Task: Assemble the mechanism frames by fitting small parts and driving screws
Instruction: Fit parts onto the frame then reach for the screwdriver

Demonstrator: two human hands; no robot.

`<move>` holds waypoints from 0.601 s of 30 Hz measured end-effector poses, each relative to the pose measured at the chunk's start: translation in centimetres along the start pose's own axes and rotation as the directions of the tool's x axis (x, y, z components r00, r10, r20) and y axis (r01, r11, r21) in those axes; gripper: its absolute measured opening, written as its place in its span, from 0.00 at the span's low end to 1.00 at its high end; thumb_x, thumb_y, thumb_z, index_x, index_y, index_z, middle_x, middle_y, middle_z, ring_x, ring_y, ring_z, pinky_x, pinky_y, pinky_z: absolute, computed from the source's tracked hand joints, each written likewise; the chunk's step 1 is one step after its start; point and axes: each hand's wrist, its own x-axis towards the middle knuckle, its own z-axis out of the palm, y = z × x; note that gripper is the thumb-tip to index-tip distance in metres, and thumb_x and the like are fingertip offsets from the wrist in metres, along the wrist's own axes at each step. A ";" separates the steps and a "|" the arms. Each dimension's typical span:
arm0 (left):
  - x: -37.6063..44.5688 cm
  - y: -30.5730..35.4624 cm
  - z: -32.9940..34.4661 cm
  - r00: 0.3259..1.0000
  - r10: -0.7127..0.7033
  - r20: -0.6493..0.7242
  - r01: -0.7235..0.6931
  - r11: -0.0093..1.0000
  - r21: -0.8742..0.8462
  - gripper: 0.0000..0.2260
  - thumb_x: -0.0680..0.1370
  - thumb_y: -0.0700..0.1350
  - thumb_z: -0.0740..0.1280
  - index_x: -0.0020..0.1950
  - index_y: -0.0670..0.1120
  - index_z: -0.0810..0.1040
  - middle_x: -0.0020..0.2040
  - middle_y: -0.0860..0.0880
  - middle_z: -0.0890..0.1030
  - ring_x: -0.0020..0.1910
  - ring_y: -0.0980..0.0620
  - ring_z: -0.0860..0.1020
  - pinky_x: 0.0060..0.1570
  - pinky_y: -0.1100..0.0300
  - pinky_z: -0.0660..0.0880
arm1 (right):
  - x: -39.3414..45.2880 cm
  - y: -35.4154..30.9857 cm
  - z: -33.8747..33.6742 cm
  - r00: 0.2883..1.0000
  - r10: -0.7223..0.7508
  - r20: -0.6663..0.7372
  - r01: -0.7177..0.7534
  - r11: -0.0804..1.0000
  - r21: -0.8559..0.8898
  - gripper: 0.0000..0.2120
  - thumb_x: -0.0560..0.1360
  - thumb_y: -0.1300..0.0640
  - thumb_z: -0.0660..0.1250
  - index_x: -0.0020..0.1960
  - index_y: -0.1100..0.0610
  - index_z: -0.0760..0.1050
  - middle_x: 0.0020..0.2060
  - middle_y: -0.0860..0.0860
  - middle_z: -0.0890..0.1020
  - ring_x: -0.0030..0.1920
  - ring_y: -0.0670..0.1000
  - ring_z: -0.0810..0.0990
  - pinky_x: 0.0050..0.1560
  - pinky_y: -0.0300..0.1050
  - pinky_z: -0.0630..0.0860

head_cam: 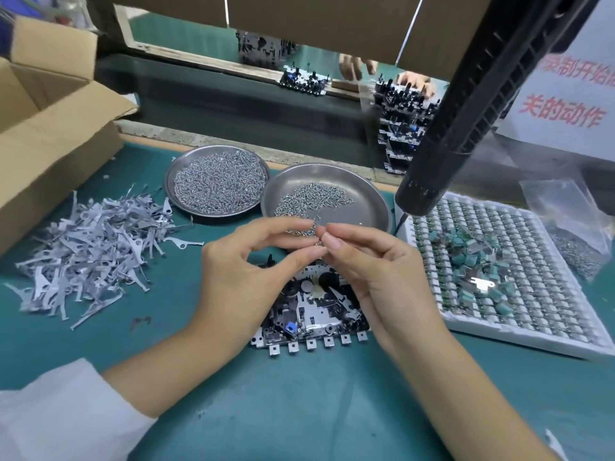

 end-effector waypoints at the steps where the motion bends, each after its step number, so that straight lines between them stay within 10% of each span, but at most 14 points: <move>1: 0.0 0.0 0.0 1.000 0.007 0.002 -0.007 1.000 0.001 0.12 0.66 0.44 0.77 0.47 0.54 0.82 0.40 0.59 0.84 0.43 0.59 0.83 0.50 0.67 0.75 | 0.0 0.0 0.0 1.000 -0.019 0.000 0.019 0.999 -0.030 0.08 0.64 0.60 0.74 0.42 0.55 0.85 0.43 0.55 0.86 0.45 0.51 0.85 0.46 0.38 0.78; 13: 0.2 -0.2 -0.2 0.998 0.054 -0.021 -0.054 0.998 0.021 0.10 0.69 0.41 0.74 0.49 0.52 0.82 0.42 0.55 0.84 0.43 0.58 0.82 0.50 0.67 0.75 | -0.8 -0.2 0.5 0.971 -0.224 0.080 0.237 0.919 -0.316 0.13 0.75 0.71 0.66 0.50 0.57 0.83 0.46 0.49 0.86 0.49 0.45 0.83 0.51 0.38 0.78; 18: 0.2 -0.5 -0.1 1.000 0.029 0.000 -0.029 0.998 0.061 0.08 0.72 0.46 0.71 0.49 0.56 0.82 0.46 0.58 0.83 0.46 0.62 0.79 0.48 0.71 0.72 | -0.5 -2.3 -0.8 0.957 -0.257 0.133 0.282 0.729 -0.624 0.17 0.74 0.69 0.66 0.45 0.46 0.83 0.41 0.44 0.86 0.44 0.44 0.84 0.49 0.41 0.80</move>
